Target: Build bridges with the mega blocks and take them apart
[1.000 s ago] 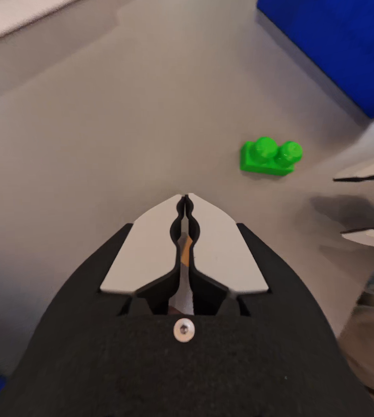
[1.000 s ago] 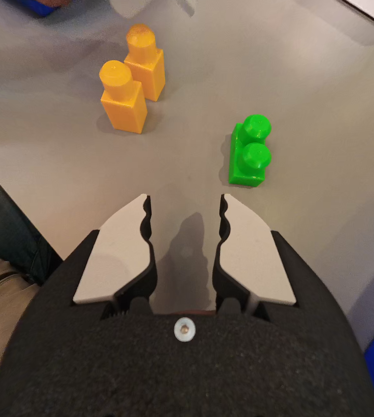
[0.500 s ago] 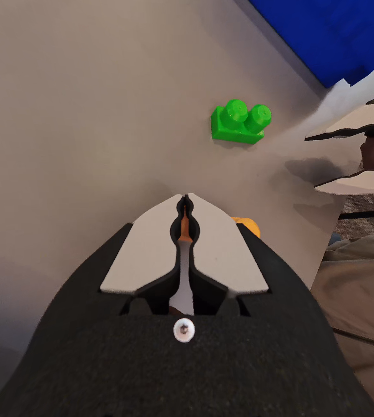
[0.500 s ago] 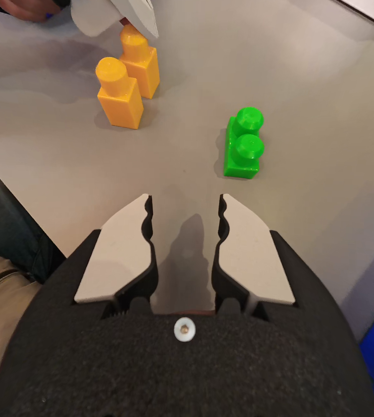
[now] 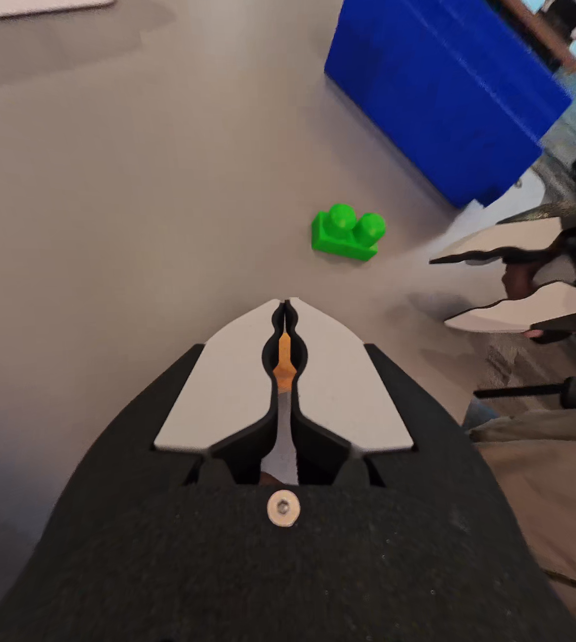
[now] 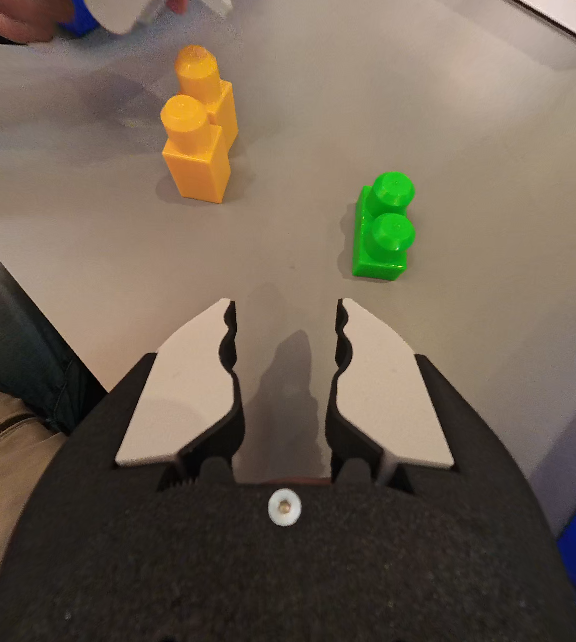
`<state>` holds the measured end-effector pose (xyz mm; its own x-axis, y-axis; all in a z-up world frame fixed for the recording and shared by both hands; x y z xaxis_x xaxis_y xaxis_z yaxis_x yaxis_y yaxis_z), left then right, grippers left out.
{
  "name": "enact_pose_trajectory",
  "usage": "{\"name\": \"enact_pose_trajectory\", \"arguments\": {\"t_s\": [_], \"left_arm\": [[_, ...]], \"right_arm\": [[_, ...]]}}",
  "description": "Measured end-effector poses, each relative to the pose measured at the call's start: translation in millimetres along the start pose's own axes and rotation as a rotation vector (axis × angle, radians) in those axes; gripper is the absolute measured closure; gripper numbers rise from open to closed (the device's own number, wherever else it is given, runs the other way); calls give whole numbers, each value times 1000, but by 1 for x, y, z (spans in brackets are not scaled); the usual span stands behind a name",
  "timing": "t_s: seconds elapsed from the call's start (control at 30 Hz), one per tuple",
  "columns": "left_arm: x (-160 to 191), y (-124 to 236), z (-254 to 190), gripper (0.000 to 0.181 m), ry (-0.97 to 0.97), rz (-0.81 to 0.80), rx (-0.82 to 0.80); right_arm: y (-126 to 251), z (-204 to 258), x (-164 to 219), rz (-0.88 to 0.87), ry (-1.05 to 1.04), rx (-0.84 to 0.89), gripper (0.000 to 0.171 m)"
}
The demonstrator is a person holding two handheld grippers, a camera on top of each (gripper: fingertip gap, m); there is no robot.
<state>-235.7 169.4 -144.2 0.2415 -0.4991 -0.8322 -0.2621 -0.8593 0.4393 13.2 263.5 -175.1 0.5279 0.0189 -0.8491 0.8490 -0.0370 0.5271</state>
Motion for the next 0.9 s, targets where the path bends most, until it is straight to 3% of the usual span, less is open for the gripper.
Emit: {"name": "enact_pose_trajectory", "arguments": {"t_s": [0.13,0.27,0.9], "left_arm": [[10,20,0,181,1,-16,-147],[22,17,4,181,-24,26,-249],[33,3,0,181,-54,123,-174]], "right_arm": [[-1,0,1,2,-4,-8,117],[-4,3,1,6,0,-19,117],[-1,5,-2,4,9,-18,119]]}}
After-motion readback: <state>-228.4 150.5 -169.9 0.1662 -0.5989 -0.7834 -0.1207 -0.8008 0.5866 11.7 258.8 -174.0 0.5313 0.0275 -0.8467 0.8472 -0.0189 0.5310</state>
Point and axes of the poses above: each gripper's, where its closed fingertips meet, y back along the fingers, x out of its underside, z = x × y across the jaws, the point moved 9 cm from there along y, back along the fingers, and after that the axes turned 9 degrees about -z, right-handed, at the moved point
